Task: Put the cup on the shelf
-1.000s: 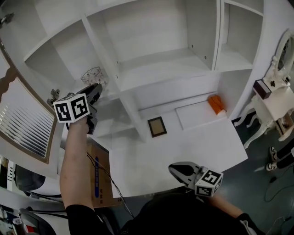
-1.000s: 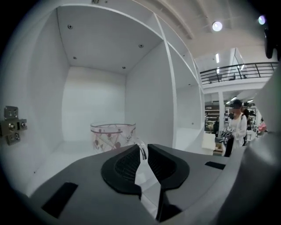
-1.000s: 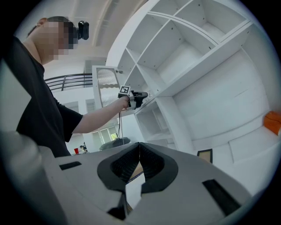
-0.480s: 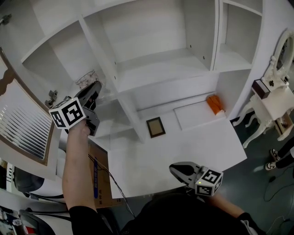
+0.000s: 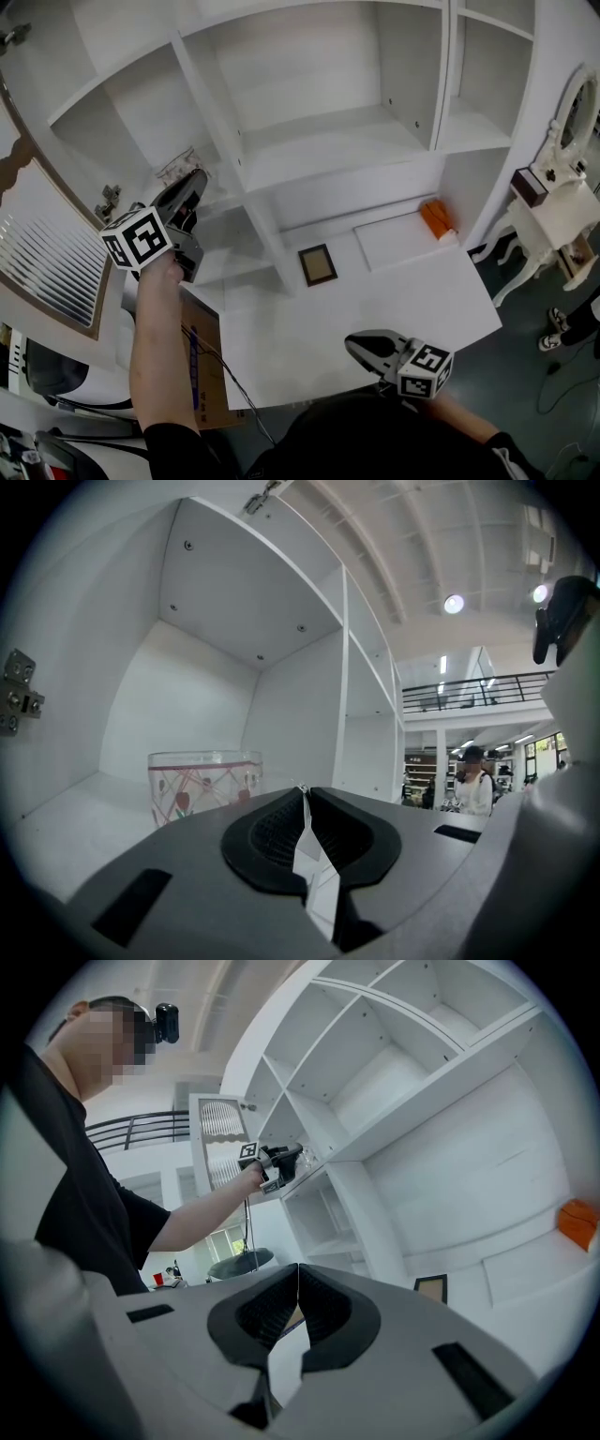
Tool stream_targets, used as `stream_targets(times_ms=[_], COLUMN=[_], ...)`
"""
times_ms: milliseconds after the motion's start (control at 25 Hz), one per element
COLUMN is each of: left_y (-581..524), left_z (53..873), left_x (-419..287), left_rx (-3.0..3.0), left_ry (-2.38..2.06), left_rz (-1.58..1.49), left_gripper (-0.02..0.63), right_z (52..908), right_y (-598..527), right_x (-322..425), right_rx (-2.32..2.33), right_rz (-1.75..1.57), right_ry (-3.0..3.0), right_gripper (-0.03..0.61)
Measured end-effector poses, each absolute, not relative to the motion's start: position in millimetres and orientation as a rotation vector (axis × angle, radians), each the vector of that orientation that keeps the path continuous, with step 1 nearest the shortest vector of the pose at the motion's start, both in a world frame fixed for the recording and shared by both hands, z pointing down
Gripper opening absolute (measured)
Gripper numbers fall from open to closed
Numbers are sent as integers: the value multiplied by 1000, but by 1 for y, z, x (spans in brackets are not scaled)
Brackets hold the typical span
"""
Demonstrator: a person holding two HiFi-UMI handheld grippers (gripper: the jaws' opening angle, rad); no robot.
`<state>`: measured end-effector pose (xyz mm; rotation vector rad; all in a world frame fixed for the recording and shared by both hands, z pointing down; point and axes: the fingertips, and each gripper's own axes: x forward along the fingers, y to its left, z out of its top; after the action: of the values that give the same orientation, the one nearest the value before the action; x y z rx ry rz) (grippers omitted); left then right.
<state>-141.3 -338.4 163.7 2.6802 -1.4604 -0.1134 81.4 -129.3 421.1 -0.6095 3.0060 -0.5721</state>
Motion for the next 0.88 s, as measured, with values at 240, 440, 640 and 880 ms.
stream_targets(times_ms=[240,440,640,880], left_y=[-339,-340,-335,-335], left_z=[164,177,194,199], left_x=[-146,-151,-150,-151], left_rx=[2692,2670,2673,2664], left_ry=[-1448,-1512,-1577,-1669], left_rz=[-126,-45,61,143], left_gripper=[31,31,31,32], right_z=[424,425,427,426], right_y=[-130,-134,-138,-145], right_x=[78,75,73,68], right_rx=[-617,-622,-629,-622], right_rz=[-584,-587,-602,-586], right_ry=[3013,3015,3021,3028], right_gripper=[17,17,17,17])
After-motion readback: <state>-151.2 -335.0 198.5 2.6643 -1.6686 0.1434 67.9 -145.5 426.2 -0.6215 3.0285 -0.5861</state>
